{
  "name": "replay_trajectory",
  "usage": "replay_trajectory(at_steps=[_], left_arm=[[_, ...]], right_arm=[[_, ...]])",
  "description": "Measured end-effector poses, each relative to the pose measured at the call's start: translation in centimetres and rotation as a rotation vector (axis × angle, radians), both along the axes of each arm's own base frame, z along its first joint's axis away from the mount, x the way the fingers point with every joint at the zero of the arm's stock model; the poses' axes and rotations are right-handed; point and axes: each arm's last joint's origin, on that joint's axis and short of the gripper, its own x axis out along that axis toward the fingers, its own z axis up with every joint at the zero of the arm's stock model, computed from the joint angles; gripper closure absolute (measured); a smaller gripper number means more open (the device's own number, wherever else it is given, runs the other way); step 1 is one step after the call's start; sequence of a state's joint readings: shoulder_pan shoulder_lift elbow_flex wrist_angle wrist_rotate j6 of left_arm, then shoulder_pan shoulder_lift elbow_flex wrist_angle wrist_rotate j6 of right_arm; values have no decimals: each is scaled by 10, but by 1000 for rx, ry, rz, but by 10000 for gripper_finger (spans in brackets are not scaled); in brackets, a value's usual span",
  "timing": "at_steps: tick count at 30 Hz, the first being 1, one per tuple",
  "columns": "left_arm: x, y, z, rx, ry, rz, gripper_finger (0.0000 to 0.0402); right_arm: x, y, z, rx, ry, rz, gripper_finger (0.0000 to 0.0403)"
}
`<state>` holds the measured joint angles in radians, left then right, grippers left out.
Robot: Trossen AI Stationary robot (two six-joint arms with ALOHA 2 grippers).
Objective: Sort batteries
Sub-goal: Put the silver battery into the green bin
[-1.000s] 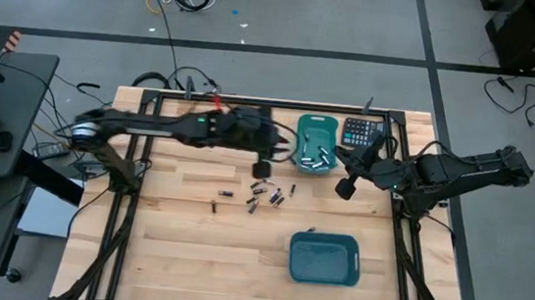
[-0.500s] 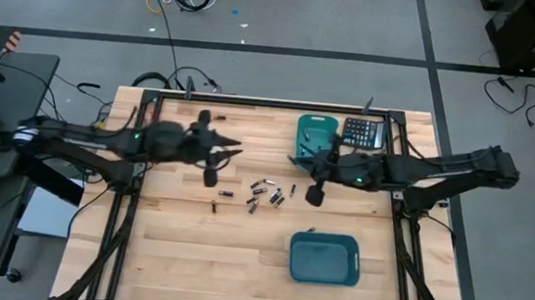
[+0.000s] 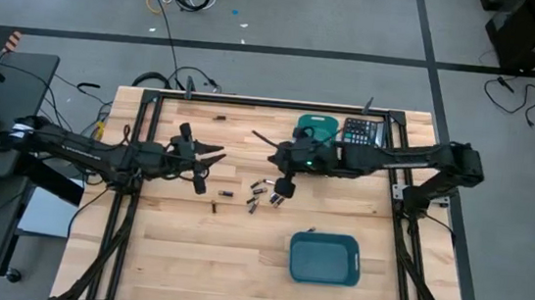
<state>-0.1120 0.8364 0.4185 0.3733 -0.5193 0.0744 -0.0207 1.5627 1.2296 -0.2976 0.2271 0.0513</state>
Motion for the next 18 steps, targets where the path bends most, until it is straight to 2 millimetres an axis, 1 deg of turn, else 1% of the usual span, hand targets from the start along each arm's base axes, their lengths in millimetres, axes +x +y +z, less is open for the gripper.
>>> replay_trajectory(at_steps=[4, 8, 15, 18], left_arm=[[-2, 1, -12, -14, 8, 16, 310], [-5, 2, -24, -37, 28, 61, 310], [-9, 5, -36, -23, 54, 146, 310], [-11, 5, -40, -26, 57, 149, 310]], right_arm=[[10, -7, -21, 31, 72, 5, 403], [17, -9, -38, 52, 116, 16, 402], [32, -12, -72, -12, 198, -57, 400], [36, -13, -84, -6, 220, -74, 400]])
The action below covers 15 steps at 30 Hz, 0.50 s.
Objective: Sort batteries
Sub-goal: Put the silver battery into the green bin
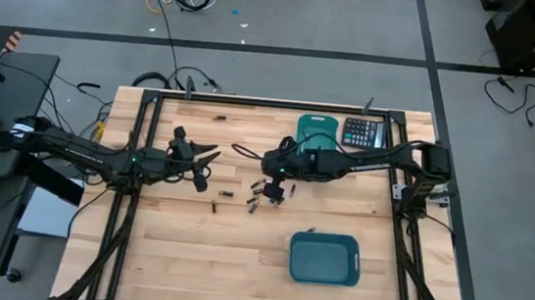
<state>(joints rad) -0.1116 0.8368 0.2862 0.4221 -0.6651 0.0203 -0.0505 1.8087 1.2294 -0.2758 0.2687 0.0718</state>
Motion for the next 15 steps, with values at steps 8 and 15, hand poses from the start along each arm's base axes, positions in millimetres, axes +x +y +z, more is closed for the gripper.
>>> replay_trajectory(at_steps=[8, 15], left_arm=[[-2, 0, -8, -20, 6, 3, 310], [-3, 0, -10, -28, 9, 4, 310]], right_arm=[[5, 0, -18, 10, 39, -9, 396], [1, 3, -25, -41, 116, 71, 373]])
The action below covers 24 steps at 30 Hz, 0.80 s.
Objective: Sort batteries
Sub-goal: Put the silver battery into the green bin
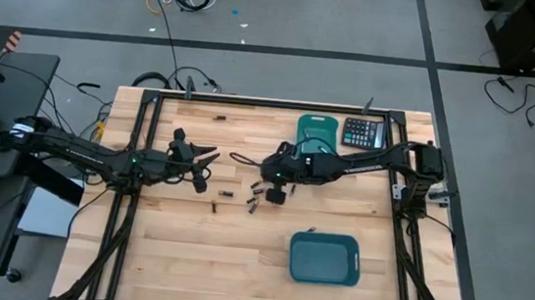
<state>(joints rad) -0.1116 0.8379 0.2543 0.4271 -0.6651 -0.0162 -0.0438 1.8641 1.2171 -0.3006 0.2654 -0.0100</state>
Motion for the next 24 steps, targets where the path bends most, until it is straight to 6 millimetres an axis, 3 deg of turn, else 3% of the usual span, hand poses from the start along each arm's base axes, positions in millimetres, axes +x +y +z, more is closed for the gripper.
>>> replay_trajectory(at_steps=[8, 24], left_arm=[[0, 0, 0, 1, 0, 0, 310], [0, 0, 0, 4, 3, -1, 310]], right_arm=[[-5, 15, -9, -44, 61, 119, 335], [-1, 13, -6, -74, 23, 148, 288]])
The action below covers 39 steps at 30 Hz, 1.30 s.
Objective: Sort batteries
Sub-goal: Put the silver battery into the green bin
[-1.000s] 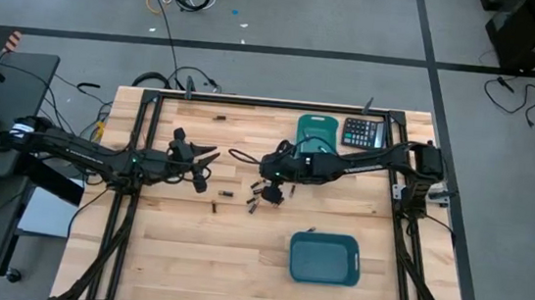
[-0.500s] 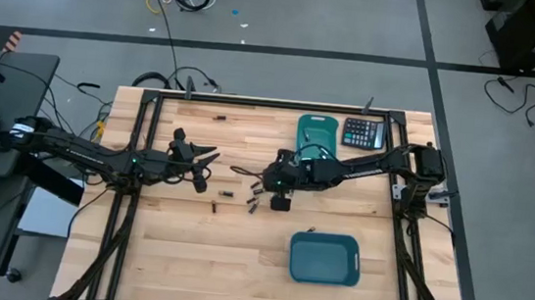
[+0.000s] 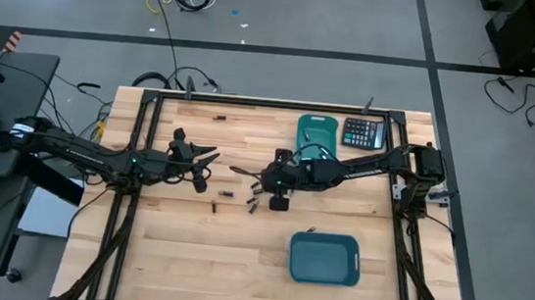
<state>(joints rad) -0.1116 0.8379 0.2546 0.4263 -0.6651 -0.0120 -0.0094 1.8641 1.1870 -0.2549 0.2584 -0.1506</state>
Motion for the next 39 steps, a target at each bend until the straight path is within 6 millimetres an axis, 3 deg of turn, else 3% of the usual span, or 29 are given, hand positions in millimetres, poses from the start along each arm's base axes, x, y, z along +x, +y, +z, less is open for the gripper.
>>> replay_trajectory(at_steps=[7, 17, 39], left_arm=[[0, 0, 0, 0, 0, 0, 310], [0, 0, -1, -13, 2, -2, 310], [0, 0, -2, -21, 6, -4, 310]], right_arm=[[0, -4, 0, 28, -14, -50, 288], [8, -6, -38, 46, 35, -129, 289], [3, -11, -43, 134, 98, -151, 290]])
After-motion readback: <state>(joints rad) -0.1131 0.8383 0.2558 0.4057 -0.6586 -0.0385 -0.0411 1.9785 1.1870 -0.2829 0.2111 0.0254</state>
